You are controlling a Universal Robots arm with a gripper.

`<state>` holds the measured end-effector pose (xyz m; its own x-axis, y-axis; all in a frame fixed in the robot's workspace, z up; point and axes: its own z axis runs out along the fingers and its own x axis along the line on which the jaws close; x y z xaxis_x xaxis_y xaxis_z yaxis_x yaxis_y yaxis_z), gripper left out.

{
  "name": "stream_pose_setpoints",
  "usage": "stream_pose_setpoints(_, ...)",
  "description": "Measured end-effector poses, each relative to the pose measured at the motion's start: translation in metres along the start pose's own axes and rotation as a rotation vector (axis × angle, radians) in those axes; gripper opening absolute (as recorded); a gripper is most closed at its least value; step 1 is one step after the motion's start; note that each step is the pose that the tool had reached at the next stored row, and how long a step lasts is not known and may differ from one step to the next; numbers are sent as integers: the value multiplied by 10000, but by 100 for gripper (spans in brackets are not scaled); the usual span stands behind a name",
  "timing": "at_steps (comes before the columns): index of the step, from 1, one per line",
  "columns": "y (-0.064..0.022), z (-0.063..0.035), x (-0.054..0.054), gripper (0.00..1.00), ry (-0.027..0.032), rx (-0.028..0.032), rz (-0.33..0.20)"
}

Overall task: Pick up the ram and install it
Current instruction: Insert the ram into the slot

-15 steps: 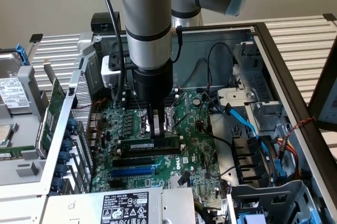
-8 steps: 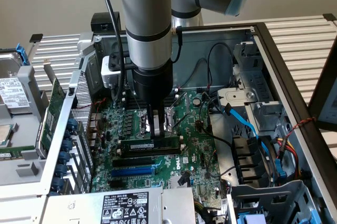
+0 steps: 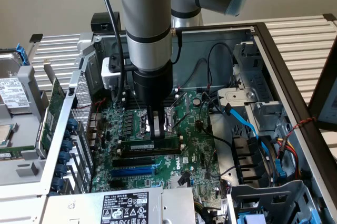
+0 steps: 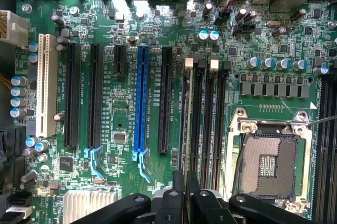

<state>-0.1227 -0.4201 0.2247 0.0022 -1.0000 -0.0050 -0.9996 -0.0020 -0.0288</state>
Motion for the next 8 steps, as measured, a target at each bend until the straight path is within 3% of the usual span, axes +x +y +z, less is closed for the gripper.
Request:
stream_pose_setpoints(7,12,2,-1,15,-1,9,-1)
stream_pose_setpoints(8,15,2,-1,22,-1,9,0)
